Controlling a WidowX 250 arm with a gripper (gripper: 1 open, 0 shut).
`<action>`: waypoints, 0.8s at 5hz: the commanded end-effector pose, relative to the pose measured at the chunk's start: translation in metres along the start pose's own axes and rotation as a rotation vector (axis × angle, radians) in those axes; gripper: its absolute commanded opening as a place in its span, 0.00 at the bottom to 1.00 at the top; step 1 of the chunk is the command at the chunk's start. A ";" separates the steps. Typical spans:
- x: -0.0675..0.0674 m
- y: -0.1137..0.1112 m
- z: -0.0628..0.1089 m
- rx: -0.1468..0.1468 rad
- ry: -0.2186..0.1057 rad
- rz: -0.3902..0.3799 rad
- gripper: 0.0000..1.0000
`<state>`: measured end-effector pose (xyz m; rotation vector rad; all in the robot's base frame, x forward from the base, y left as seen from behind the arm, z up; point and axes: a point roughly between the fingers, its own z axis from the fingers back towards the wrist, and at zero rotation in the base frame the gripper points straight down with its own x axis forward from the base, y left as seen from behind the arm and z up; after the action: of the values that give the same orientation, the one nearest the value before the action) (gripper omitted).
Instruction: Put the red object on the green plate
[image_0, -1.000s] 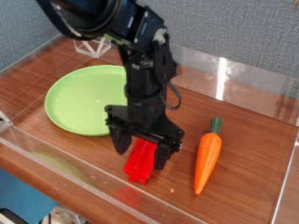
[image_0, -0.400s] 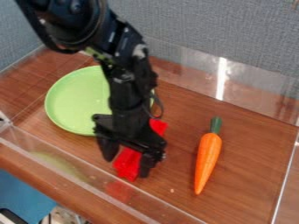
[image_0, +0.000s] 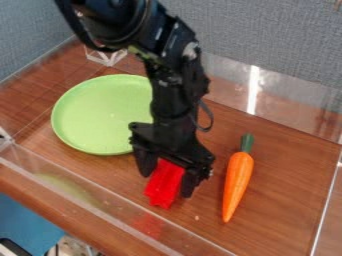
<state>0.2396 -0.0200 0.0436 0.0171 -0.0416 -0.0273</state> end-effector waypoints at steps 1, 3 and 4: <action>0.005 0.008 0.003 0.006 -0.029 0.031 1.00; 0.000 0.016 -0.006 0.012 -0.018 0.031 1.00; 0.001 0.023 0.001 0.013 -0.018 0.043 0.00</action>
<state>0.2322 0.0018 0.0333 0.0314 -0.0056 0.0077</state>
